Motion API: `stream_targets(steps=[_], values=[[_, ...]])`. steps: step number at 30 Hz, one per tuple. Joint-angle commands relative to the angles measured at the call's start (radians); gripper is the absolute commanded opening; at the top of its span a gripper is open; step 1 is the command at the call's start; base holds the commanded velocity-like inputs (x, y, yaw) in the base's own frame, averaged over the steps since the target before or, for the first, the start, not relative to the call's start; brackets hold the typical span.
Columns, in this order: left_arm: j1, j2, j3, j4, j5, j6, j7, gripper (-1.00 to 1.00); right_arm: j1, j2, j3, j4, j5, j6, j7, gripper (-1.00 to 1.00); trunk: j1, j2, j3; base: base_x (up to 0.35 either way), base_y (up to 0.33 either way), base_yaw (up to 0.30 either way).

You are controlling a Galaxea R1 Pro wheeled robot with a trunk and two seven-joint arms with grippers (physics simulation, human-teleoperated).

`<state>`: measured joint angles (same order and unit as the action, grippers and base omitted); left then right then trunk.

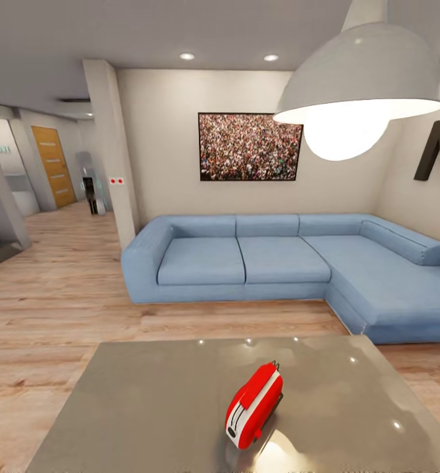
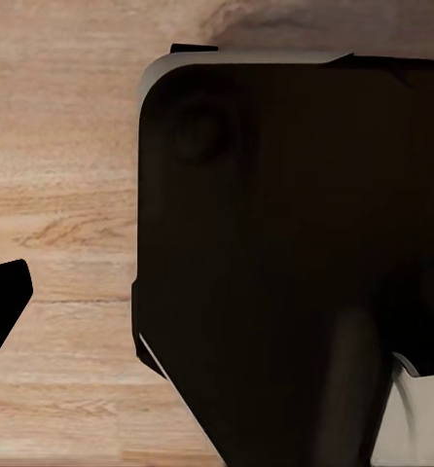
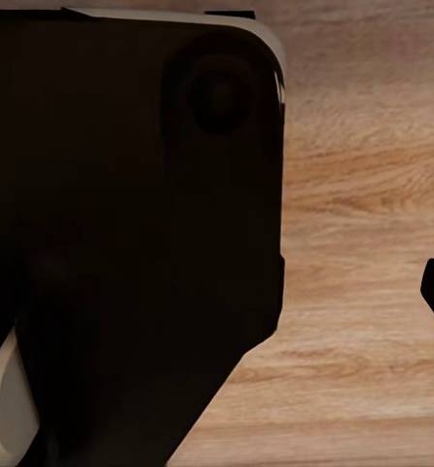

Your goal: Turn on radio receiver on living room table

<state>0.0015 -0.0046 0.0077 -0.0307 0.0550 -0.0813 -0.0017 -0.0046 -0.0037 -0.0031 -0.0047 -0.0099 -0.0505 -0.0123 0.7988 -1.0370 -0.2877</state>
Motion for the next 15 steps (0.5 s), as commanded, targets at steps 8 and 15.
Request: stream_targets(steps=[8,15], values=[[0.000,0.001,0.000,0.000,0.000,0.000,0.000,1.00,0.000,-0.002,-0.001,0.000,-0.001,-0.001,0.000,1.00,0.000,0.000,-0.013,0.000,0.000,0.000],[0.000,0.001,0.000,0.000,0.000,0.000,0.000,1.00,0.000,-0.004,-0.001,0.000,-0.001,-0.001,0.001,1.00,0.000,0.000,-0.024,0.000,0.000,0.000]])
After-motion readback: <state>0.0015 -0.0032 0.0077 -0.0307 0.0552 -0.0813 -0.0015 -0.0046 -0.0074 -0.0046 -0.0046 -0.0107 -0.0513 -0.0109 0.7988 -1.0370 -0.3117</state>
